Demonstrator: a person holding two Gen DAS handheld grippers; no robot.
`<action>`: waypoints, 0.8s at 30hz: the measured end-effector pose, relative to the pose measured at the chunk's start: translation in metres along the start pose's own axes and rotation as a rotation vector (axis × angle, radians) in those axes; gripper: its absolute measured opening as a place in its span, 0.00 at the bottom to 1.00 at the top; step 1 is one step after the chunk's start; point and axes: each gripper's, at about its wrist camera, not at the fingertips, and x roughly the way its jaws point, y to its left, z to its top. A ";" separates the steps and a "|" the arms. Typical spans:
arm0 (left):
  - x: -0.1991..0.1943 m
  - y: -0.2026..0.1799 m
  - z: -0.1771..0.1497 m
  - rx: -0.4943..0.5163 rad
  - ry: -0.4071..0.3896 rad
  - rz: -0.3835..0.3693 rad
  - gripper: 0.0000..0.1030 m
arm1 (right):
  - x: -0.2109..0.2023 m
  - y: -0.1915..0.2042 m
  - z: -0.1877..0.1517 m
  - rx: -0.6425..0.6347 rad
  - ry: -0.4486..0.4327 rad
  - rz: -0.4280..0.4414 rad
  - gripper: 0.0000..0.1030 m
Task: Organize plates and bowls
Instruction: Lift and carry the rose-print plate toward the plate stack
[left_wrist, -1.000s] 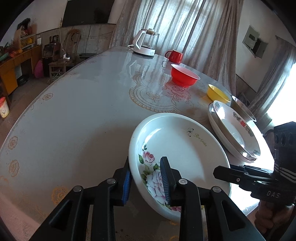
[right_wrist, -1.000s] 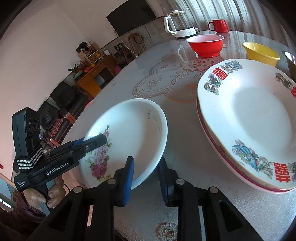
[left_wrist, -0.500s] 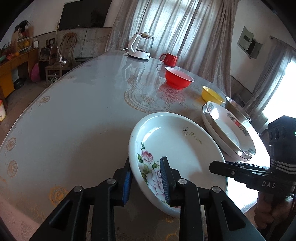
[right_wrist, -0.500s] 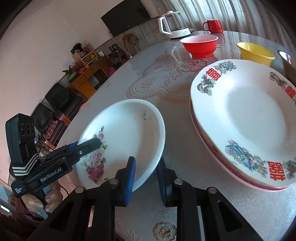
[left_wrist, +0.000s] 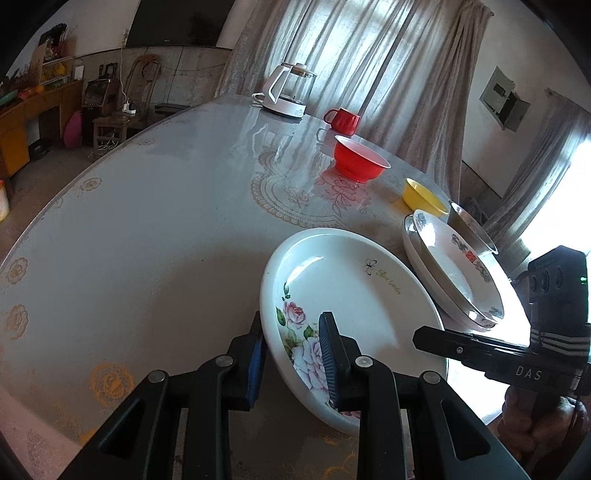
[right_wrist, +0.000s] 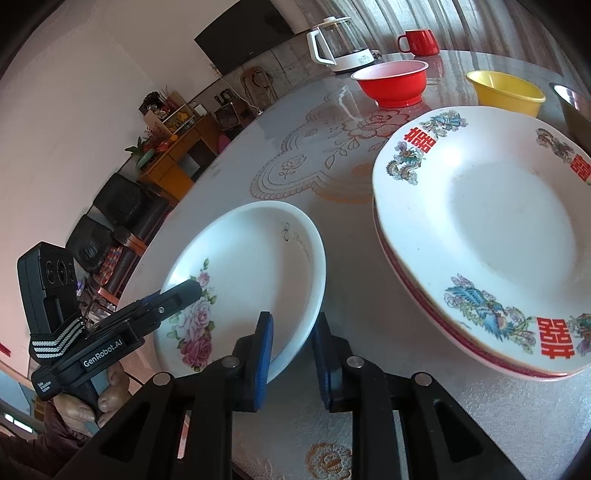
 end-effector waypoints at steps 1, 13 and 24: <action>-0.002 0.000 0.000 0.002 -0.006 -0.006 0.26 | -0.001 -0.002 0.001 0.007 0.000 0.006 0.19; -0.013 -0.004 0.005 -0.036 -0.023 -0.051 0.26 | -0.013 0.000 0.004 0.011 -0.047 0.025 0.18; -0.024 -0.032 0.025 0.020 -0.081 -0.105 0.26 | -0.042 -0.003 0.011 0.023 -0.123 0.040 0.18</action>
